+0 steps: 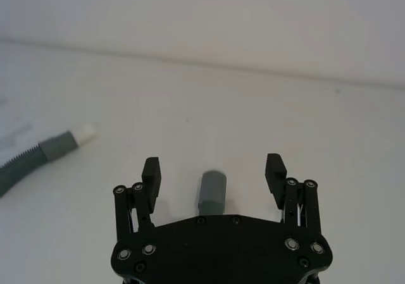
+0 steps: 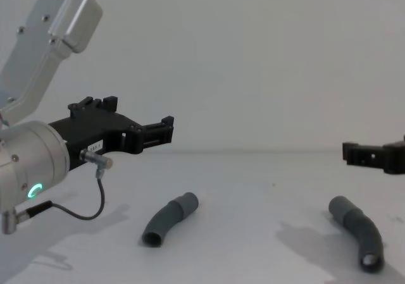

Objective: Use both hands to pick up one end of the pipe from the table, align the ends, and insert them.

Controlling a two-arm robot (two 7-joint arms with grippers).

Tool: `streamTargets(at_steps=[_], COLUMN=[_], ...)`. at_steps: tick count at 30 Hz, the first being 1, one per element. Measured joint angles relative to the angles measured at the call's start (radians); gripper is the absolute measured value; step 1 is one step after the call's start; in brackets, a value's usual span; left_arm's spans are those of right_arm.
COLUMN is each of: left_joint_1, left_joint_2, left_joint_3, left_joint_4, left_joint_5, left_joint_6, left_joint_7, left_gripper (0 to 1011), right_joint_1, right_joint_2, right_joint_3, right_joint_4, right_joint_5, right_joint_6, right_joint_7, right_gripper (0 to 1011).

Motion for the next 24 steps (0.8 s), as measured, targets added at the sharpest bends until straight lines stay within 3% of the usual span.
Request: streamTargets(at_steps=[17, 24], left_joint_1=[0.0, 0.0], left_joint_2=[0.0, 0.0], left_joint_3=[0.0, 0.0], left_joint_4=[0.0, 0.0], left_joint_5=[0.0, 0.0], left_joint_6=[0.0, 0.0], left_joint_7=[0.0, 0.0], left_gripper=[1001, 1002], right_joint_1=[0.034, 0.06], right_joint_2=[-0.034, -0.041], right_joint_3=[-0.001, -0.003], right_joint_4=[-0.006, 0.027], right_joint_5=[0.021, 0.022], right_joint_6=[0.31, 0.367], right_joint_7=[-0.032, -0.033], right_gripper=[1001, 1001])
